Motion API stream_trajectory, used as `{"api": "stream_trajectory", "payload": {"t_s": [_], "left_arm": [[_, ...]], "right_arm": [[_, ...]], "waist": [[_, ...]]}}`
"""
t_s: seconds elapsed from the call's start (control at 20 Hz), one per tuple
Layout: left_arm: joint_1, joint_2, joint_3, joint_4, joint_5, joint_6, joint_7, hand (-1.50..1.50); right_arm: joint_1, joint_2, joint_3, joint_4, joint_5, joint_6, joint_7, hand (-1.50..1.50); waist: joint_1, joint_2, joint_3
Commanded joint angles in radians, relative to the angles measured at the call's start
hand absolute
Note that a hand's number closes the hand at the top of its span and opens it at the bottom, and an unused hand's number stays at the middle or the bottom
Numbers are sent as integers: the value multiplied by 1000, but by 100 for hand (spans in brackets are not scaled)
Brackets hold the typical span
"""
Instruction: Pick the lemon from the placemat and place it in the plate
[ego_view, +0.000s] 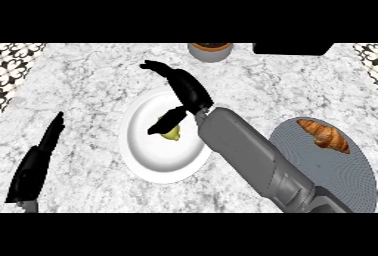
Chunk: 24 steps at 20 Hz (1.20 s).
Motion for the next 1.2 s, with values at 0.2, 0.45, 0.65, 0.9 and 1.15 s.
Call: {"api": "stream_trajectory", "payload": {"t_s": [0.2,0.45,0.65,0.9,1.15], "left_arm": [[26,16,24,6,8,-11,-41,0],[8,-4,14,12,1,-4,-31,0],[2,-10,1,-18,-10,-2,-12,0],[-9,24,24,-50,21,-48,26,0],[-39,1,16,1,14,-36,-5,0]], "right_arm": [[-8,-60,-268,105,-183,120,-122,-150],[-21,-177,-374,264,-218,297,-345,-150],[-53,-291,-417,356,-219,449,-442,-150],[-54,-331,-415,493,-158,504,-583,-150],[-96,-374,-437,584,-143,546,-625,-150]], "waist": [[-12,1,0],[1,8,1],[7,10,1],[17,12,2],[25,19,2]]}}
